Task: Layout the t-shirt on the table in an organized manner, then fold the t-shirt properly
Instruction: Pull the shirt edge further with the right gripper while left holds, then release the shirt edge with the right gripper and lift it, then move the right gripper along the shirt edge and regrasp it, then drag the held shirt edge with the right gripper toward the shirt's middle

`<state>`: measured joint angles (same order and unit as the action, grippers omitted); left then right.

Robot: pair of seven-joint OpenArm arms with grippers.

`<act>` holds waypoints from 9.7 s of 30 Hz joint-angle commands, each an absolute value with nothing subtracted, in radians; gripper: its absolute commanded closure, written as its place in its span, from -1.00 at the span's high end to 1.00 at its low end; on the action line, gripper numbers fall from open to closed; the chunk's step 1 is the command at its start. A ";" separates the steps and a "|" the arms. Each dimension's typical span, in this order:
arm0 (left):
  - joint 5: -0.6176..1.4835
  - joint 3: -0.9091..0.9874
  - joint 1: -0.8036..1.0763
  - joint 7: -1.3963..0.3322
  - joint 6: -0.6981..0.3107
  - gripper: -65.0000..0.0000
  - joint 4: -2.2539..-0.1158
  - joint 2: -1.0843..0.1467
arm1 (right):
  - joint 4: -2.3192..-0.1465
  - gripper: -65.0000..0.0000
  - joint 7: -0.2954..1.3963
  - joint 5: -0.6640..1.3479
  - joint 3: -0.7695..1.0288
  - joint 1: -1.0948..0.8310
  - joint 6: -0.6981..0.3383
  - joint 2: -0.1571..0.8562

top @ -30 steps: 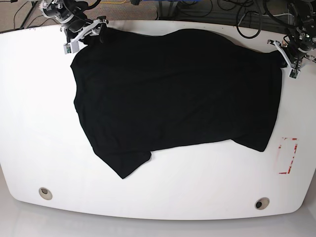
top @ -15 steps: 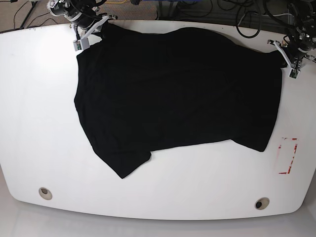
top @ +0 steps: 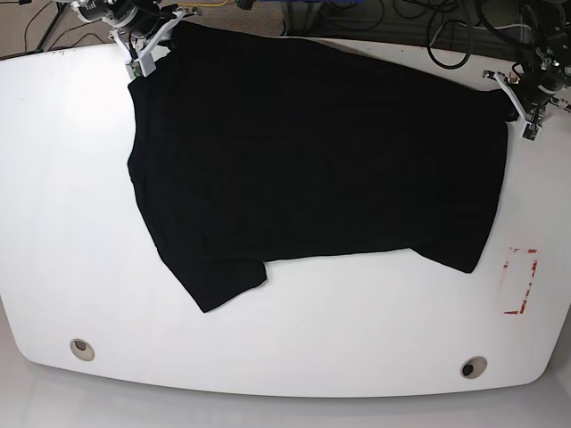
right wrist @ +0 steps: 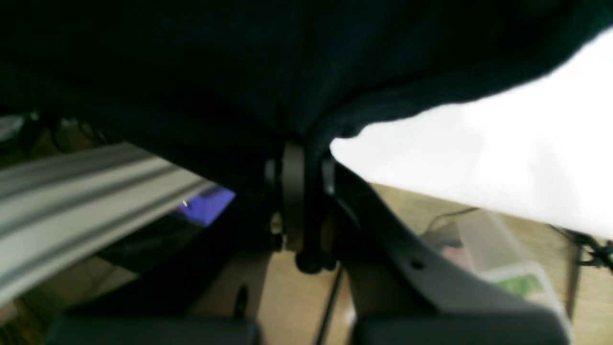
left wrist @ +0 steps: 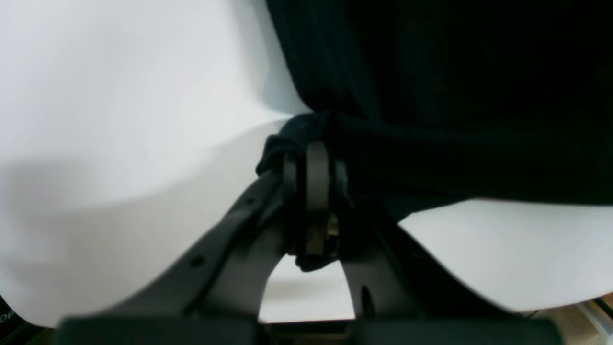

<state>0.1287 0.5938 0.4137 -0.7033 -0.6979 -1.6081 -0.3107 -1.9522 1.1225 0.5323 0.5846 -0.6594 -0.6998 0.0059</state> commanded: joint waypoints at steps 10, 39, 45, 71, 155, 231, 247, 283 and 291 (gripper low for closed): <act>0.124 0.602 0.489 -0.704 -0.698 -1.00 -1.623 -0.326 | -1.971 -1.00 1.141 0.539 0.591 -0.654 -0.698 0.102; 0.151 0.697 0.398 -0.763 -0.698 -1.00 -1.799 -0.271 | -1.969 -1.00 1.187 0.541 0.591 -0.516 -0.698 0.156; 0.168 0.705 0.366 -0.812 -0.698 -1.00 -1.824 -0.269 | -1.969 -1.00 1.187 0.618 0.590 -0.506 -0.698 0.156; 0.228 0.699 0.251 -0.816 -0.698 -1.00 -1.810 -0.271 | -1.856 -1.00 1.187 0.671 0.593 -0.302 -0.698 0.150; 0.232 0.714 0.176 -0.751 -0.698 0.35 -1.669 -0.303 | -1.863 0.68 1.221 0.578 0.476 -0.240 -0.698 0.110; 0.229 0.707 0.203 -0.751 -0.698 0.35 -1.669 -0.300 | -1.876 0.02 1.164 0.578 0.358 -0.269 -0.698 0.087; 0.229 0.707 0.203 -0.751 -0.698 0.35 -1.669 -0.300 | -1.877 -0.79 1.164 0.578 0.358 -0.231 -0.698 0.085; 0.229 0.707 0.203 -0.751 -0.698 0.35 -1.669 -0.302 | -1.977 -0.98 1.251 0.696 0.363 -0.183 -0.698 0.058; 0.229 0.710 0.203 -0.751 -0.698 0.35 -1.669 -0.305 | -1.943 -1.00 1.250 0.691 0.363 -0.120 -0.698 0.058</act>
